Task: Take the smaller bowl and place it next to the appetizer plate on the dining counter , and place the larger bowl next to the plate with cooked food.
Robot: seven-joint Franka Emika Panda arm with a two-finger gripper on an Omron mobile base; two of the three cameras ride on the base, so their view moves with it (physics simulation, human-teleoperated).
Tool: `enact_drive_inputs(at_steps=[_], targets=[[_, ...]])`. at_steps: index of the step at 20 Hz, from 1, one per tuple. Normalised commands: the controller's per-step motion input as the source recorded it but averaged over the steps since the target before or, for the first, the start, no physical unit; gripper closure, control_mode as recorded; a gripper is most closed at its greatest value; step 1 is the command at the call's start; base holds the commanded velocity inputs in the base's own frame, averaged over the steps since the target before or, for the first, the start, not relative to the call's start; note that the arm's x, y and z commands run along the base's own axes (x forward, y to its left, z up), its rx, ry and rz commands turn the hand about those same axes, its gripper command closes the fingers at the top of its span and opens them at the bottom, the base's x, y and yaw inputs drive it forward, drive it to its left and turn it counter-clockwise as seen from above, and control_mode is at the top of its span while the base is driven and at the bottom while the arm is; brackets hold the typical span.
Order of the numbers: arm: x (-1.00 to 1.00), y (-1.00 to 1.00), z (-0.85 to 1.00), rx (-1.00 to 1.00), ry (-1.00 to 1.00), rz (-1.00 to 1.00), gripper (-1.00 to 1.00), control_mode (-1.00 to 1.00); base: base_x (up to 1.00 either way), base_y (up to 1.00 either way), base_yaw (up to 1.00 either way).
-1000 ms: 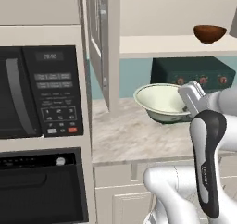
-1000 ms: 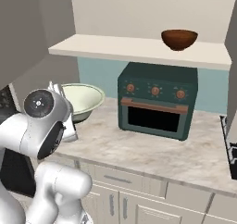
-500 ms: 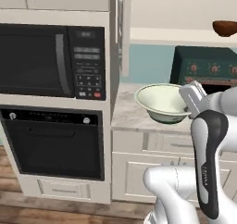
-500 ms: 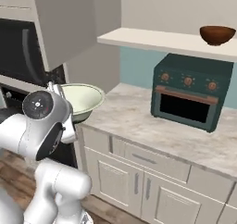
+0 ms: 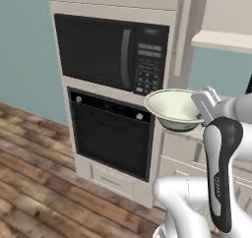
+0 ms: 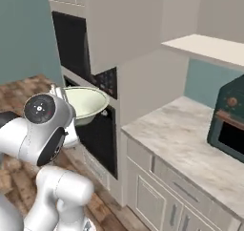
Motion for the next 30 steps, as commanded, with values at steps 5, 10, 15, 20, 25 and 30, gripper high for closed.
enact_drive_inputs(at_steps=[5, 10, 15, 20, 25, 30], targets=[[0.0, 0.0, 0.0, 0.0, 0.0, 0.0, 1.0, 1.0, -0.06, -0.01, 0.74], [0.0, 0.0, 0.0, 0.0, 0.0, 0.0, 1.0, 1.0, 0.0, -0.01, 0.73], [0.0, 0.0, 0.0, 0.0, 0.0, 0.0, 1.0, 1.0, 0.0, -0.14, 0.66], [0.0, 0.0, 0.0, 0.0, 0.0, 0.0, 1.0, 1.0, 0.0, -0.08, 0.59], [0.0, 0.0, 0.0, 0.0, 0.0, 0.0, 1.0, 1.0, 0.0, -0.11, 0.5], [0.0, 0.0, 0.0, 0.0, 0.0, 0.0, 1.0, 1.0, 0.02, -0.2, 0.46]])
